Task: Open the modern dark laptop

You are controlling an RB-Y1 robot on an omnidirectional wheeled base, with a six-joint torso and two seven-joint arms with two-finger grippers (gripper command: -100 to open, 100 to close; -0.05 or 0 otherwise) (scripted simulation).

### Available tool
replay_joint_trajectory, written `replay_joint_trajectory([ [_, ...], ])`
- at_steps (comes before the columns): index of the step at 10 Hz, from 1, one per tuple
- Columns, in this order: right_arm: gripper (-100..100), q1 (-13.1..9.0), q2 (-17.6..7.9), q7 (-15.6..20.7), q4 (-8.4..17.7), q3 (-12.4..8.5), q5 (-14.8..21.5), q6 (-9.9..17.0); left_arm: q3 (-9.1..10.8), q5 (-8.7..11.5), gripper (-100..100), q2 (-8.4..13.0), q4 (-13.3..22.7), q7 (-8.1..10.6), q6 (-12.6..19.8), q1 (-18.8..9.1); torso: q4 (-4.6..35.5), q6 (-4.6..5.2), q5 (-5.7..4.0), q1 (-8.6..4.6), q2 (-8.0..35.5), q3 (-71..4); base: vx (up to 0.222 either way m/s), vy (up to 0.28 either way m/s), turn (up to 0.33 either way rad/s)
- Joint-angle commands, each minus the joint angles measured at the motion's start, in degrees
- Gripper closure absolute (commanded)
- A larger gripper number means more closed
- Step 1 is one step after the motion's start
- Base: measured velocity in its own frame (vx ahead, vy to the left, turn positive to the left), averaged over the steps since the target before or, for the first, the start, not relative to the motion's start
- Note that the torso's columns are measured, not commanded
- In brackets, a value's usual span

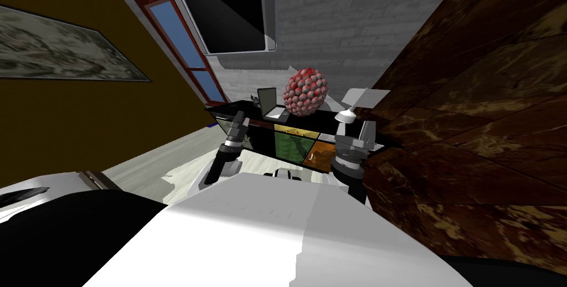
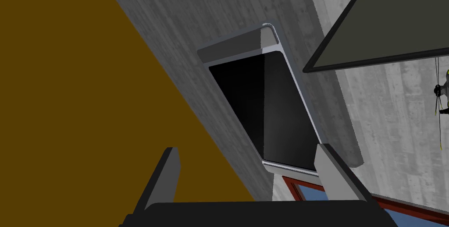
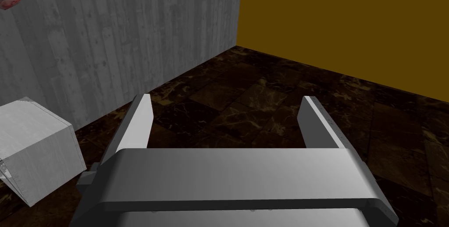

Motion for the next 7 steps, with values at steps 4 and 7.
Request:
replay_joint_trajectory([
  [4, 0, 0.0, 0.0, 0.0, 0.0, 0.0, 0.0, 0.0, 2.39, 0.9, -100, 5.6, -1.7, 2.45, 8.6, -0.4, 0.0, 0.0, -0.01, -0.03, 0.0, 0.0, 0.034, 0.015, -0.062],
  [7, 0, 0.0, 0.0, 0.0, 0.0, 0.0, 0.0, 0.0, 3.58, 1.4, -100, 8.2, -2.3, 3.63, 12.8, -0.7, 0.0, 0.01, 0.0, 0.01, 0.0, 0.0, 0.032, 0.016, -0.055],
])
